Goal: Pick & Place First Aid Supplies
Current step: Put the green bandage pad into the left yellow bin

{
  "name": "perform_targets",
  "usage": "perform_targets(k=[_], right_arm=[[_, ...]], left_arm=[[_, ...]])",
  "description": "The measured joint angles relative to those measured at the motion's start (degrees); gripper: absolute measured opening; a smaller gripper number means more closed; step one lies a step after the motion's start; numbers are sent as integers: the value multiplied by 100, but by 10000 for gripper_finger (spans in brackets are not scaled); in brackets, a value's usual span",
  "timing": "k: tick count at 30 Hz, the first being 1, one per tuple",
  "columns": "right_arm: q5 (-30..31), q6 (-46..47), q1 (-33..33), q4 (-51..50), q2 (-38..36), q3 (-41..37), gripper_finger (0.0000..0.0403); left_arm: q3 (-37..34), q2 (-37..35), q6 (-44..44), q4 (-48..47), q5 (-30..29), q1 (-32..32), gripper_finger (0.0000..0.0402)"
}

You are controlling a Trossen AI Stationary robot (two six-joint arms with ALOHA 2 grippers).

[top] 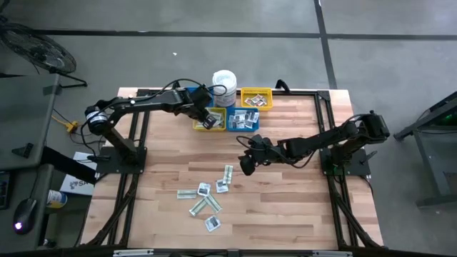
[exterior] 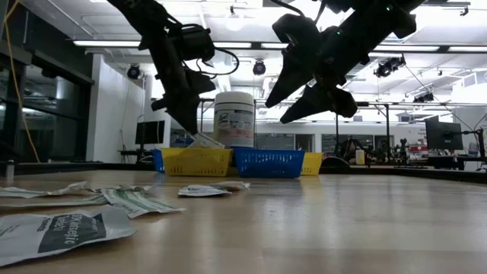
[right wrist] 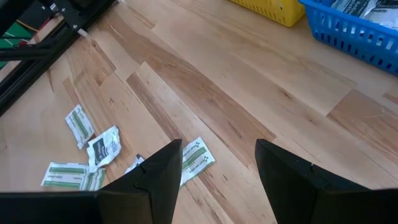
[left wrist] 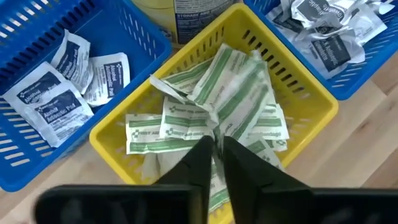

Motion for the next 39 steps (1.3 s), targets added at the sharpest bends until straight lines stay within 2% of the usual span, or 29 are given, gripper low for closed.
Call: perform_targets(k=[7,12,18,25,31,35,39], right_arm=[[0,-7,0,-2,0,0,197],[0,-4,0,-2,0,0,197],[2,-3,0,-4,0,0,197],[85,4,0,-4,0,0,197],[85,2,0,-4,0,0,197],[87,3,0,-5,0,0,197],[87,35,0,-4,0,0,197]], left_arm=[[0,0,39,-59,-67,0,121],[0,-17,208,-107,-239,0,152],[392,-55,395,-764,-611,0,158],[927,-55,688,-1702,-697,0,159],[1123,-55,897,-2333,-539,-4,159],[1121,-55,896,-2653,-197,-4,159],[1102,-108,745,-2869,-169,-53,159]])
